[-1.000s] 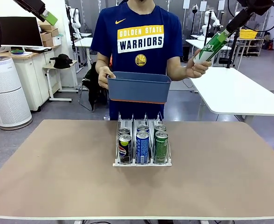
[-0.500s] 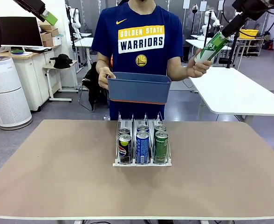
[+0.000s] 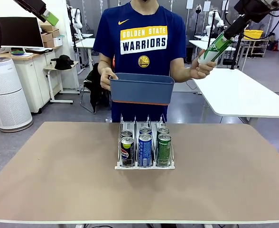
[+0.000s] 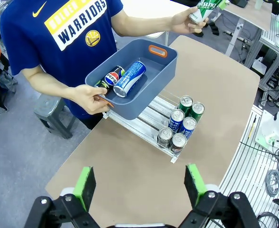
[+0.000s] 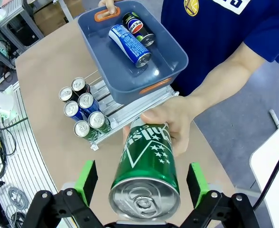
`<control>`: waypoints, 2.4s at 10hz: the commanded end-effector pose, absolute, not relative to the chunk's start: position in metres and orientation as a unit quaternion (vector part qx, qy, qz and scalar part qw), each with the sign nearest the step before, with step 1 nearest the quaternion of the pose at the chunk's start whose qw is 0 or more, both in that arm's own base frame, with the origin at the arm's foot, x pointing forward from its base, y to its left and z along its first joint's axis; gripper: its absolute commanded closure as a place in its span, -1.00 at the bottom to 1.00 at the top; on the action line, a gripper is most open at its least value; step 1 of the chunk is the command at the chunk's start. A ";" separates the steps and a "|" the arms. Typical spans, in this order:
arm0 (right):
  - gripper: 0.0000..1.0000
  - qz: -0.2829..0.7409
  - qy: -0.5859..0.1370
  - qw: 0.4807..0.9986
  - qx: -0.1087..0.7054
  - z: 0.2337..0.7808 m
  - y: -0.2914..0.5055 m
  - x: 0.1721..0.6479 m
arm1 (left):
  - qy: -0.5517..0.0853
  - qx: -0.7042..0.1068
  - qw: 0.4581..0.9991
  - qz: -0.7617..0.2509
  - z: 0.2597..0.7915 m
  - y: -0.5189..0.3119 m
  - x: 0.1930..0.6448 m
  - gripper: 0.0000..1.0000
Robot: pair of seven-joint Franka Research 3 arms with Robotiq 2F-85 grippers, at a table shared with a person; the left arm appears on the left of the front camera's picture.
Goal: Fill the beverage cans into the dispenser.
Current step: Pick up the Sprite handed by the human, then place the picked Sprite in the line of the Automatic Can Dispenser with the same cans.
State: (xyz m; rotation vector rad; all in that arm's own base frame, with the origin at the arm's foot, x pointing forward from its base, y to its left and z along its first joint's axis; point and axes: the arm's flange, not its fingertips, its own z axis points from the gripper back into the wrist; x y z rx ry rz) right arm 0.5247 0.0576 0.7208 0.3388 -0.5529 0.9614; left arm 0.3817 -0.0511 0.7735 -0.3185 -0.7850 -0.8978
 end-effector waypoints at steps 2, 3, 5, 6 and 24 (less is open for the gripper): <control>-1.00 0.454 -0.262 0.836 0.160 0.722 0.057 0.524 | -0.367 -0.147 0.816 -0.421 0.772 -0.052 0.381 -1.00; -1.00 0.454 -0.261 0.837 0.160 0.721 0.058 0.525 | -0.367 -0.147 0.816 -0.421 0.772 -0.052 0.381 -1.00; 0.20 0.471 -0.251 0.826 0.178 0.721 0.055 0.523 | -0.367 -0.147 0.816 -0.421 0.772 -0.052 0.381 -1.00; 1.00 0.470 -0.250 0.827 0.180 0.721 0.055 0.523 | -0.367 -0.147 0.816 -0.421 0.772 -0.052 0.381 -1.00; 1.00 0.459 -0.257 0.833 0.172 0.720 0.056 0.523 | -0.367 -0.147 0.816 -0.421 0.772 -0.052 0.381 -1.00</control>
